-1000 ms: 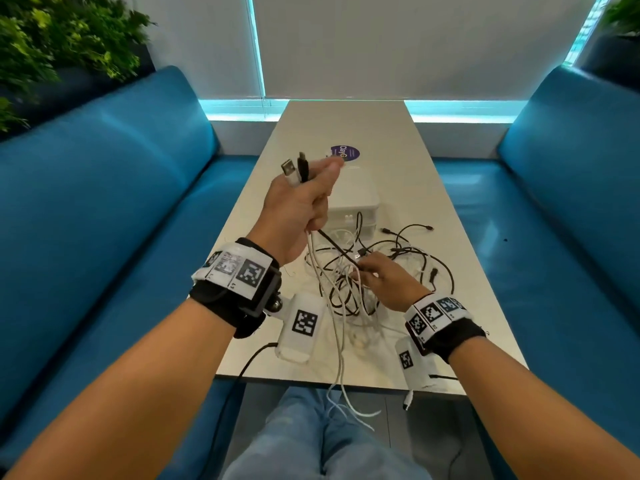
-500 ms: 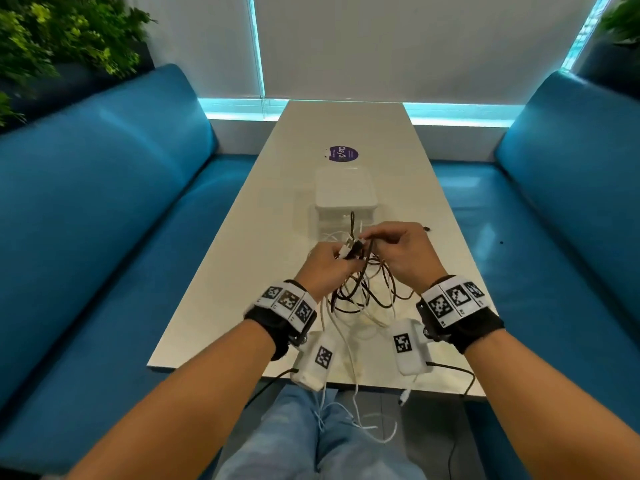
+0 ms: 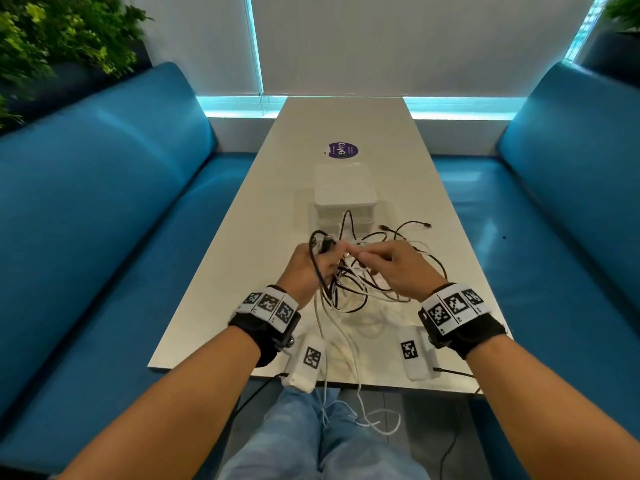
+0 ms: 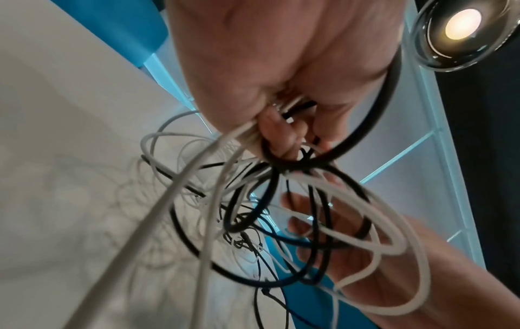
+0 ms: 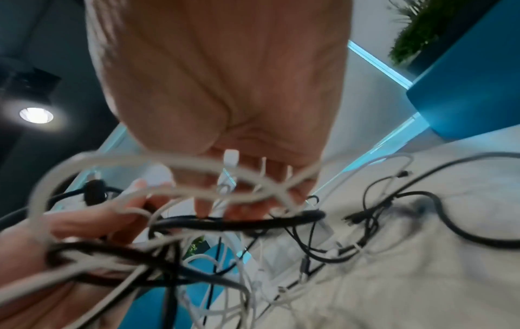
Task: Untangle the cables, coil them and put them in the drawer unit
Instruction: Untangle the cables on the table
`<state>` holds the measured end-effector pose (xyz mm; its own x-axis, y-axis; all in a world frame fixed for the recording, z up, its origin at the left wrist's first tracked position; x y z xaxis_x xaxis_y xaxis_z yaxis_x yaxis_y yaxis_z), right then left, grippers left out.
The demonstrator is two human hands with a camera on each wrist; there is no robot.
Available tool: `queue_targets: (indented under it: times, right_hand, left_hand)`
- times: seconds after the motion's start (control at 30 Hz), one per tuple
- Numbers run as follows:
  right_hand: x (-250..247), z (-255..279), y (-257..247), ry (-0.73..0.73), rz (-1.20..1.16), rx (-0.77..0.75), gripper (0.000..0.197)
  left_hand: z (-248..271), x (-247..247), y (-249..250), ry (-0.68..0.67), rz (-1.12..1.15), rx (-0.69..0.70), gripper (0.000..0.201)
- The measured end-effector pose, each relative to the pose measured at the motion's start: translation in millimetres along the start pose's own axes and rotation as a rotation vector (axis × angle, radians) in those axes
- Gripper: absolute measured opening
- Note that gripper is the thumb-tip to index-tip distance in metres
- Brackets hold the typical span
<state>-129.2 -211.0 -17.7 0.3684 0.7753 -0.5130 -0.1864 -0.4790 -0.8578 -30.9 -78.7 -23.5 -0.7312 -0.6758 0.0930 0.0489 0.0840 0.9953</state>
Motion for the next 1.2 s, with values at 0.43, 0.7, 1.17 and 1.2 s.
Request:
queue_targets:
  times: [0.43, 0.7, 1.17, 1.2]
  right_hand:
    - [-1.2, -0.9, 25.9, 0.046, 0.227, 0.134, 0.012]
    - [-19.5, -8.4, 14.5, 0.088, 0.310, 0.166, 0.012]
    - [17.9, 0.5, -35.4, -0.105, 0.255, -0.017, 0.006]
    - [18.5, 1.3, -32.8, -0.100, 0.218, -0.020, 0.006]
  left_hand:
    - [2.4, -33.1, -8.7, 0.321, 0.413, -0.005, 0.018]
    - [5.3, -40.9, -5.4, 0.398, 0.295, 0.026, 0.016]
    - [24.2, -10.7, 10.1, 0.114, -0.052, 0.155, 0.019]
    - [23.7, -10.1, 11.1, 0.103, -0.069, 0.167, 0.018]
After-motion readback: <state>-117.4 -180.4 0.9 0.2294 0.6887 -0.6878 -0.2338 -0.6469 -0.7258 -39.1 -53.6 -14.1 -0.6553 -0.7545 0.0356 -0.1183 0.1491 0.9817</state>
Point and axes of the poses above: each hand's wrist, its own z-axis away from the middle knuckle, its own x-axis out of the palm, y = z × x, the point moved 3 cm from there along -z, towards the middle knuckle, and after that the axes turned 4 degrees about x, right-handed, at the moved point
